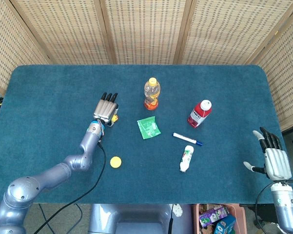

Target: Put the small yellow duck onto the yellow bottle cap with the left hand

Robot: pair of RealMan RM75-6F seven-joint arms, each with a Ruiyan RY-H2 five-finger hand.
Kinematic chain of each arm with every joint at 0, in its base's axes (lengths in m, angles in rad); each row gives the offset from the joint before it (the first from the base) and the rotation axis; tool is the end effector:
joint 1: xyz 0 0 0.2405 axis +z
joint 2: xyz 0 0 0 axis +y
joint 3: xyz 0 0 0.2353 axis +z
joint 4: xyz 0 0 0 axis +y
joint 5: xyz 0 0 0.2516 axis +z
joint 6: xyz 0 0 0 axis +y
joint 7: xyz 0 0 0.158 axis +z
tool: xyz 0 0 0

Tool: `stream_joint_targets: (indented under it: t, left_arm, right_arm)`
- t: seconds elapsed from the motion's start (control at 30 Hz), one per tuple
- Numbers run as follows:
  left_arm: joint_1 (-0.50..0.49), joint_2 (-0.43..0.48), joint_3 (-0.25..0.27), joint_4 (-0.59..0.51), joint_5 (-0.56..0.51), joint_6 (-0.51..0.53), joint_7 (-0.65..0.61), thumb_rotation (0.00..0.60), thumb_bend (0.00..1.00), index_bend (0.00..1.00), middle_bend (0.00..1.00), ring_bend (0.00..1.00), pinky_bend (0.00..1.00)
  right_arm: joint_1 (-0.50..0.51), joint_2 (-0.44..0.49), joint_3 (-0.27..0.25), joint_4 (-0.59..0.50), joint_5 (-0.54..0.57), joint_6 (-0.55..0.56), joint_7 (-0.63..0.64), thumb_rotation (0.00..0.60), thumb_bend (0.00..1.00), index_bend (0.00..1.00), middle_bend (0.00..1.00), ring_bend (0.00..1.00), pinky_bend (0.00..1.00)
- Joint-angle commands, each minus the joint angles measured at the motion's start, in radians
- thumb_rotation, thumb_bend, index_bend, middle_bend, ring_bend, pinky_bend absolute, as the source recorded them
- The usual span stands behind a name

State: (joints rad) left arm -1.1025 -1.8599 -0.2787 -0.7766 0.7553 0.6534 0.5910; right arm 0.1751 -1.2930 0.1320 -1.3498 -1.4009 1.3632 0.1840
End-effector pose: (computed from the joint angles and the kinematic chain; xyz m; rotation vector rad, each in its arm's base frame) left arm -0.1061 0.4806 -0.0974 -1.8346 -0.7677 -0.5953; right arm -0.3407 -0.2500 0.0895 1.2898 -1.0062 0.9812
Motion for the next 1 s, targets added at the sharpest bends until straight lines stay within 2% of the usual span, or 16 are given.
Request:
stream_joint_targets:
  t: [0.03, 0.27, 0.57, 0.83, 1.0]
  left_arm:
    - [0.024, 0.072, 0.010, -0.133, 0.022, 0.052, 0.017, 0.600, 0.23, 0.57, 0.02, 0.00, 0.00]
    - [0.095, 0.250, 0.071, -0.479, 0.076, 0.154, 0.054, 0.600, 0.23, 0.57, 0.02, 0.00, 0.00]
    - [0.199, 0.421, 0.172, -0.780, 0.186, 0.245, 0.019, 0.600, 0.23, 0.57, 0.02, 0.00, 0.00]
    - [0.253, 0.469, 0.248, -0.867, 0.308, 0.281, -0.012, 0.600, 0.23, 0.57, 0.02, 0.00, 0.00]
    - [0.268, 0.465, 0.269, -0.882, 0.342, 0.283, -0.022, 0.600, 0.23, 0.57, 0.02, 0.00, 0.00]
  right_arm:
    - [0.000, 0.000, 0.000, -0.001, 0.002, -0.003, -0.001, 0.600, 0.00, 0.00, 0.00, 0.00, 0.00]
    - [-0.003, 0.002, 0.000, -0.008, -0.001, 0.009, -0.004, 0.600, 0.00, 0.00, 0.00, 0.00, 0.00]
    - [-0.007, 0.004, 0.000, -0.026, -0.008, 0.026, -0.028, 0.600, 0.00, 0.00, 0.00, 0.00, 0.00]
    - [-0.007, 0.005, -0.004, -0.037, -0.012, 0.026, -0.040, 0.600, 0.00, 0.00, 0.00, 0.00, 0.00]
    - [-0.008, 0.005, -0.005, -0.042, -0.017, 0.031, -0.045, 0.600, 0.00, 0.00, 0.00, 0.00, 0.00]
